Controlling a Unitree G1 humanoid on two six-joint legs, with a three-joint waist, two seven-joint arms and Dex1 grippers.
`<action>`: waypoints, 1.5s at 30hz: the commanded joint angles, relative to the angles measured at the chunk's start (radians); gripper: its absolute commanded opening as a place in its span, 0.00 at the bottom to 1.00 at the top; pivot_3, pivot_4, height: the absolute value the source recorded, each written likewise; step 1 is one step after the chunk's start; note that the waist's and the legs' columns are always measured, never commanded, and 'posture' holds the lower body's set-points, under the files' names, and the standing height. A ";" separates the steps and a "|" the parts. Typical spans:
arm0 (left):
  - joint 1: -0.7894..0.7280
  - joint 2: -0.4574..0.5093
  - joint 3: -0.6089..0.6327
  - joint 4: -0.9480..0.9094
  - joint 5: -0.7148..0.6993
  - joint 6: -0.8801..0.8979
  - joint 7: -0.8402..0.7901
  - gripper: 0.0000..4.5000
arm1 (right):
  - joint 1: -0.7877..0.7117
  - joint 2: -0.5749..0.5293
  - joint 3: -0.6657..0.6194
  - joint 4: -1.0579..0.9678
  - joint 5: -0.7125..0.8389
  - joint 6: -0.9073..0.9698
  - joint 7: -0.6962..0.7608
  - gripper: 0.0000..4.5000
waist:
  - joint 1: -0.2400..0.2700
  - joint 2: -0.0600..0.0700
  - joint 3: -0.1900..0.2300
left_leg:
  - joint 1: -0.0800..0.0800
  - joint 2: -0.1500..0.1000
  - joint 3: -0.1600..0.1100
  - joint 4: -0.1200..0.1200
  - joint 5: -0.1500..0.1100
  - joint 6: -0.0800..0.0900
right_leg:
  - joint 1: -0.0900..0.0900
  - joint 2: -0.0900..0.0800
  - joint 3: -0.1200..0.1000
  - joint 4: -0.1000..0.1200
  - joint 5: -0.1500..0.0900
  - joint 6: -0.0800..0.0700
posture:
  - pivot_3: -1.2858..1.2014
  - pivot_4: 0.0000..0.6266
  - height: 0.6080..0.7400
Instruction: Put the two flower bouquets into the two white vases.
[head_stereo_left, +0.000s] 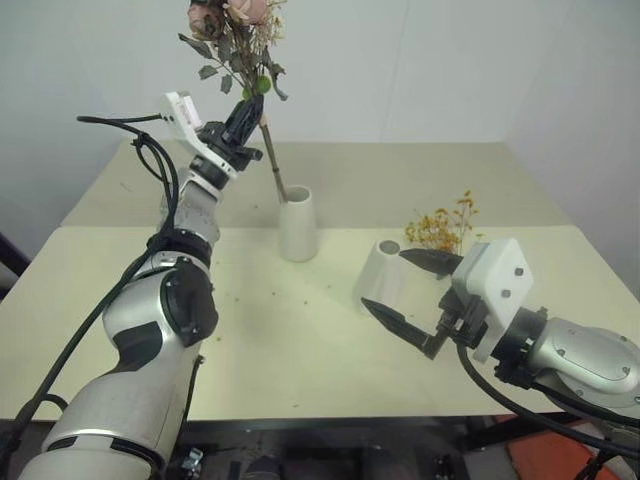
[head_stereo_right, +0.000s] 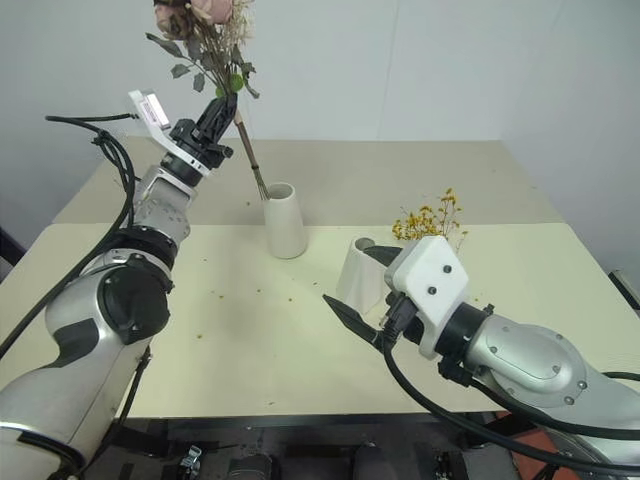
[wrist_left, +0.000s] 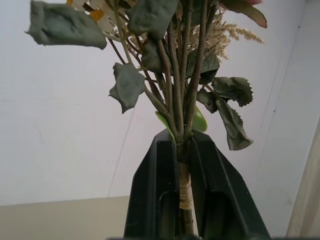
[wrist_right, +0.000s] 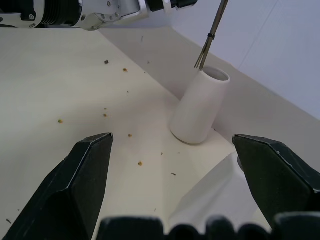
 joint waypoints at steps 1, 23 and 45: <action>-0.049 0.016 0.011 -0.018 -0.019 -0.018 0.015 0.02 | -0.008 0.013 0.001 -0.010 -0.035 -0.042 0.018 1.00 | 0.001 0.000 0.000 | 0.000 0.000 0.000 0.000 0.000 0.000 | 0.000 0.000 0.000 0.000 0.000 0.000 | 0.52 0.24 1.00; -0.029 -0.087 -0.008 -0.011 0.016 -0.117 0.199 0.02 | 0.032 0.039 -0.034 -0.034 -0.047 -0.045 0.050 1.00 | 0.003 0.000 0.000 | 0.000 0.000 0.000 0.000 0.000 0.000 | 0.000 0.000 0.000 0.000 0.000 0.000 | 0.52 0.24 1.00; 0.046 -0.075 -0.095 -0.024 0.067 -0.144 0.043 0.02 | -0.008 0.044 0.007 0.005 -0.138 -0.072 -0.018 1.00 | 0.002 0.000 0.000 | 0.000 0.000 0.000 0.000 0.000 0.000 | 0.001 0.000 0.000 0.000 0.000 0.000 | 0.52 0.24 1.00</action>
